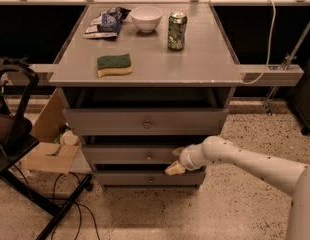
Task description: Close middle drawer
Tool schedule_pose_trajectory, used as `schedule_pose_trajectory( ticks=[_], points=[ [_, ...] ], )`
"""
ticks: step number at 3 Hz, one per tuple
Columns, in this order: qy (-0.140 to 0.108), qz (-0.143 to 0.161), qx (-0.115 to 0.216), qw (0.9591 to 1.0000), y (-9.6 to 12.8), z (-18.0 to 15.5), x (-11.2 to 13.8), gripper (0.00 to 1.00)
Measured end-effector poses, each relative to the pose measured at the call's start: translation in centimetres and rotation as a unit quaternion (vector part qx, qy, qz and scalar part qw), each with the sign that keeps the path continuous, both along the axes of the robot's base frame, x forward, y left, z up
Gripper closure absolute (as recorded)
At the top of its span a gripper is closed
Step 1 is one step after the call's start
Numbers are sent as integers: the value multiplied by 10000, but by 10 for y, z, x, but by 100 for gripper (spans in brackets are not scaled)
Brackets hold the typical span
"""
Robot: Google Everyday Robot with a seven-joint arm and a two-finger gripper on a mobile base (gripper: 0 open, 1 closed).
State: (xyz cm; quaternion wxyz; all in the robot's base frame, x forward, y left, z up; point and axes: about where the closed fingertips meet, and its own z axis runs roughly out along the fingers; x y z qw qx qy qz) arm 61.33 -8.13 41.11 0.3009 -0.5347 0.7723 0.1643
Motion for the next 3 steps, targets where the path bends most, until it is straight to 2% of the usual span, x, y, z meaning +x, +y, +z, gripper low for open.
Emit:
schedule_pose_trajectory(
  ticks=[1,2,3],
  points=[
    [-113,-67,-207,9997,-11,14,-23,66],
    [-649,-519,-691,9942,-51,61,-33,89],
    [-648,-812,-1108,9884,-77,96,-67,100]
  ],
)
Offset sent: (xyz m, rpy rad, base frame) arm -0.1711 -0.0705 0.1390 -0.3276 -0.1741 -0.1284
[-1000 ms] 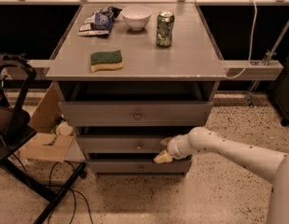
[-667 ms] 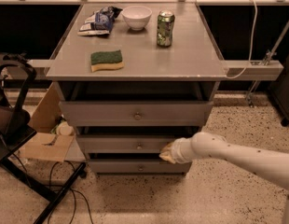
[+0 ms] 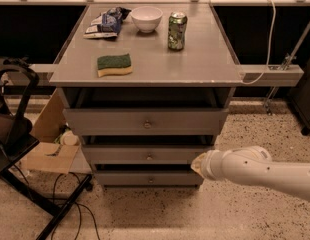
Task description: Close middle drawer
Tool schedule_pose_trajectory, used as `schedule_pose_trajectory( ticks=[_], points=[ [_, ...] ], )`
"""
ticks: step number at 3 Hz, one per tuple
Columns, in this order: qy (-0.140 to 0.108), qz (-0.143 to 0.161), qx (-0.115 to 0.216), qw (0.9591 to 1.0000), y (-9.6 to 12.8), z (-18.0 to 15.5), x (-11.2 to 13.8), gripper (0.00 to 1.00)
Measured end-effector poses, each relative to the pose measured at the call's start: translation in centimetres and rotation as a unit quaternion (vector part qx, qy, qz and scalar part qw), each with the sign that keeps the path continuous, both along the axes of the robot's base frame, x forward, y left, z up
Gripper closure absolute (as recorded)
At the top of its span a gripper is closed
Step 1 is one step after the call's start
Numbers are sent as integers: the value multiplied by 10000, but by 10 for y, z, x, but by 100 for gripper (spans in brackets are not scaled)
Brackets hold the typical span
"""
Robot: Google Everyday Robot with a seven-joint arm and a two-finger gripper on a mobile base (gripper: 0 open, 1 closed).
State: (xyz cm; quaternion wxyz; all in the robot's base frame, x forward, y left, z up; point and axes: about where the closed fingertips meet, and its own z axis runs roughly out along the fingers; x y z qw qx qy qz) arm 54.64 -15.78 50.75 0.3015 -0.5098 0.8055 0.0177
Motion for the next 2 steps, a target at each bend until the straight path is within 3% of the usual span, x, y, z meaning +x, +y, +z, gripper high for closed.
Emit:
schedule_pose_trajectory(
  ticks=[1,2],
  points=[
    [613,-148,-560,9964,-19,17,-71,100],
    [994,-442,-928,9897,-35,44,-151,100]
  ],
)
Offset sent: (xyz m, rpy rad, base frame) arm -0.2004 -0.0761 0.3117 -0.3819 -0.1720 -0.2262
